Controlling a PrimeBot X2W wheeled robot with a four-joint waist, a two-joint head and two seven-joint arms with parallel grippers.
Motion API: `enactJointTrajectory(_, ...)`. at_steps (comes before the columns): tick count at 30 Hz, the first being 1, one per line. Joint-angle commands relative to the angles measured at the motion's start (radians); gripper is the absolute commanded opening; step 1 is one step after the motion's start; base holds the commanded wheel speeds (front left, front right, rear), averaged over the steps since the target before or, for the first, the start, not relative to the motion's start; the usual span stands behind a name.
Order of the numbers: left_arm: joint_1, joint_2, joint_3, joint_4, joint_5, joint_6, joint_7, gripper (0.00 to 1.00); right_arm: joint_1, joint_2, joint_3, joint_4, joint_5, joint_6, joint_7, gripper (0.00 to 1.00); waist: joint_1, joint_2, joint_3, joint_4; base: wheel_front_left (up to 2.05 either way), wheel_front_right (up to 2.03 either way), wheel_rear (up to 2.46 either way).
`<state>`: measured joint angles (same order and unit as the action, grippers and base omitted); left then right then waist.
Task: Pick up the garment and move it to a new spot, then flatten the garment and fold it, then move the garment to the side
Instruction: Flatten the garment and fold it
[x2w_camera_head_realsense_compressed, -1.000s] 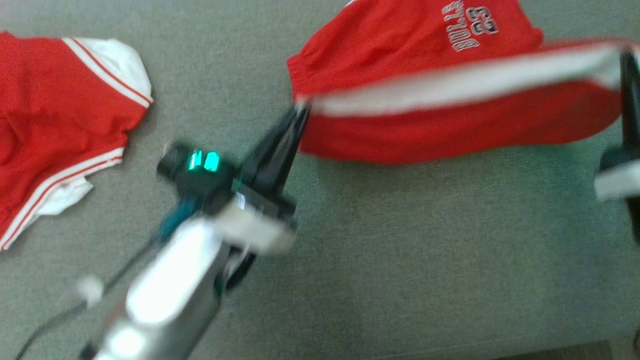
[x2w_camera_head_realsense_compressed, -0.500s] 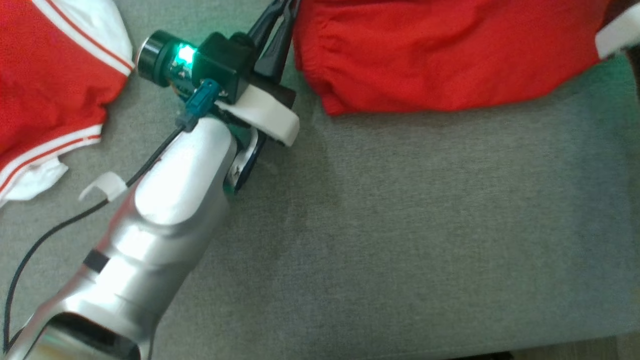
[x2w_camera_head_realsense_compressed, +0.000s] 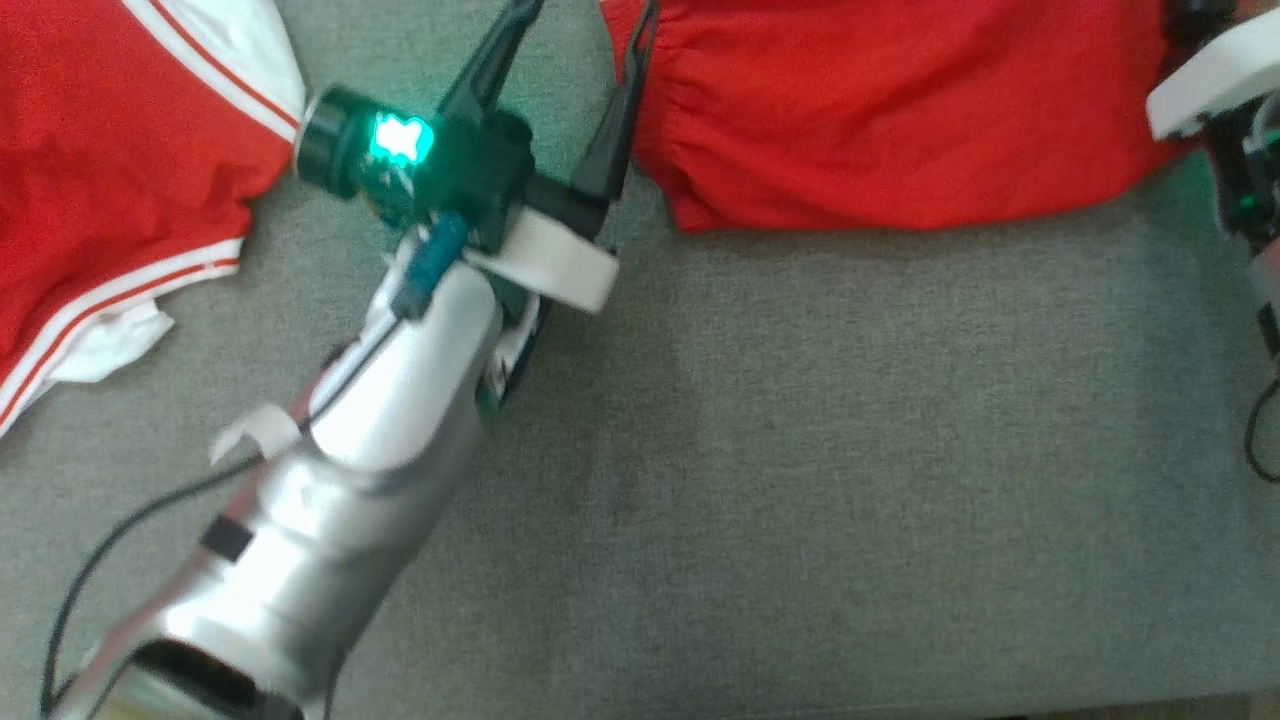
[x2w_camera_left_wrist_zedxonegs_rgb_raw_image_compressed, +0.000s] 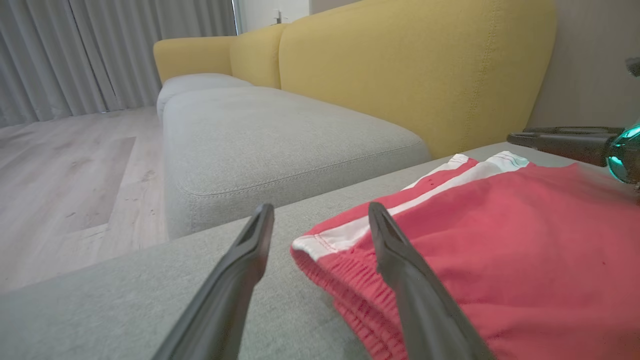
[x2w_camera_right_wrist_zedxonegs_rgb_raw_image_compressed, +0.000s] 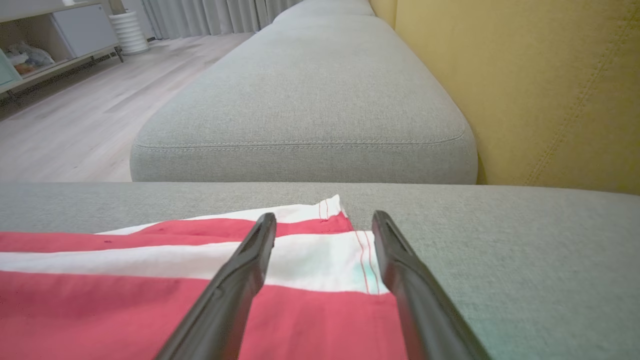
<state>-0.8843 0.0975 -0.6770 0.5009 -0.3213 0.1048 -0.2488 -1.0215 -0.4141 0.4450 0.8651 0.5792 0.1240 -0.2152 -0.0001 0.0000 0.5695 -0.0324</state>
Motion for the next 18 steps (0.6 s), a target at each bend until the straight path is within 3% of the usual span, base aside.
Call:
enactJointTrajectory(1,0.023,0.015,0.029,-0.039,0.014,0.014,-0.008,1.0,0.041,-0.014,0.013,-0.017,0.016,0.007,-0.014,1.0,0.0001,0.0,-0.013,-0.001,0.0,0.0,0.0)
enactJointTrajectory(10,0.231,0.02,0.096,-0.309,0.083,0.104,-0.013,1.0,0.089,-0.09,0.038,0.084,0.133,0.007,0.08,1.0,0.0001,0.0,-0.059,0.066,0.0,0.0,0.0)
enactJointTrajectory(17,0.386,0.0,0.136,-0.461,0.114,0.099,-0.013,1.0,0.119,-0.115,0.057,0.095,0.264,0.007,0.237,1.0,0.0001,0.0,-0.066,0.156,0.0,0.0,0.0)
enactJointTrajectory(18,0.4,-0.002,0.142,-0.468,0.118,0.097,-0.013,1.0,0.12,-0.124,0.063,0.094,0.267,0.007,0.24,0.38,0.0001,0.0,-0.068,0.164,0.0,0.0,0.0)
